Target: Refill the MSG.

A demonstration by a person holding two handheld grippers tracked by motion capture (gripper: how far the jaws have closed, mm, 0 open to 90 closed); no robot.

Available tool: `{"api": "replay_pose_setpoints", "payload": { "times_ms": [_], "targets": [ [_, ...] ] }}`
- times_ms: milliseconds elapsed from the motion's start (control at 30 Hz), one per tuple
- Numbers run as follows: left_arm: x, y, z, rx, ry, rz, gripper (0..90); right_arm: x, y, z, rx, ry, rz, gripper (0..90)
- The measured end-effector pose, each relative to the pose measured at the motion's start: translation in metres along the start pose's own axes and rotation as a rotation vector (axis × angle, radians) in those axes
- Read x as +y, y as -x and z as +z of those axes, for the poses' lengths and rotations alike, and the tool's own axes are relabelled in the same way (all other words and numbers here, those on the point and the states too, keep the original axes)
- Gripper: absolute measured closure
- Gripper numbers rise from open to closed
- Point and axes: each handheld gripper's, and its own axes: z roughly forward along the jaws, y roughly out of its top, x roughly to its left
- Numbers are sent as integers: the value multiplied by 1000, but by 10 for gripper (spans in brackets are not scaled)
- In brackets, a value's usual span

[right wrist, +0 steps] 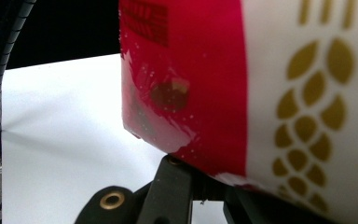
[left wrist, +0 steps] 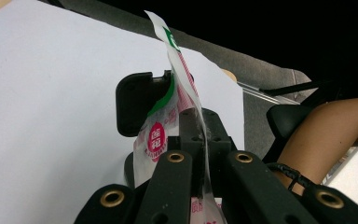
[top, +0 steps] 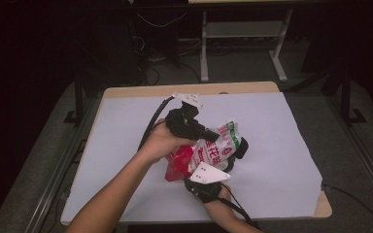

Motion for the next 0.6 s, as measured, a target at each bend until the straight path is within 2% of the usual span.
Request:
{"api": "replay_pose_setpoints", "payload": {
  "times_ms": [133,600],
  "targets": [
    [1,-1,1,-3,-7,9,897,0,0,0,0,0,0,900],
    [1,0,2,-4,-5,1,897,0,0,0,1,0,3,900]
  ]
}}
